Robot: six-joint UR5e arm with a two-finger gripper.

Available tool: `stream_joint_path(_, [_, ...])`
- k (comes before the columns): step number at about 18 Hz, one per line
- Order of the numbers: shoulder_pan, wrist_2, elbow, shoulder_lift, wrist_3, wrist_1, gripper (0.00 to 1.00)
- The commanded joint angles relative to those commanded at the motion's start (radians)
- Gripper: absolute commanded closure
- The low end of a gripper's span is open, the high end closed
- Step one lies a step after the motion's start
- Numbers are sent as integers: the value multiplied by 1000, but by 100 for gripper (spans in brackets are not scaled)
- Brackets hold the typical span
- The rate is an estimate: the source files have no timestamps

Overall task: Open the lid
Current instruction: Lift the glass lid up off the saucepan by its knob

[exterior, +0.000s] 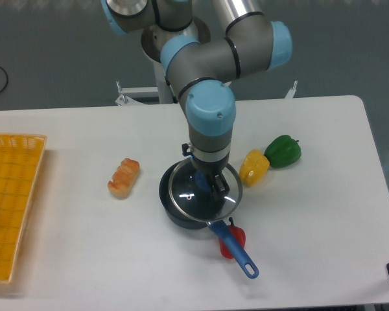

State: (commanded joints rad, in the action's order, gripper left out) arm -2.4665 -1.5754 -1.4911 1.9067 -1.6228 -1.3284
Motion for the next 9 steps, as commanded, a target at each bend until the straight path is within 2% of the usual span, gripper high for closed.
stream_joint_path(9, [-52,2,-2,0,-77,-2,41])
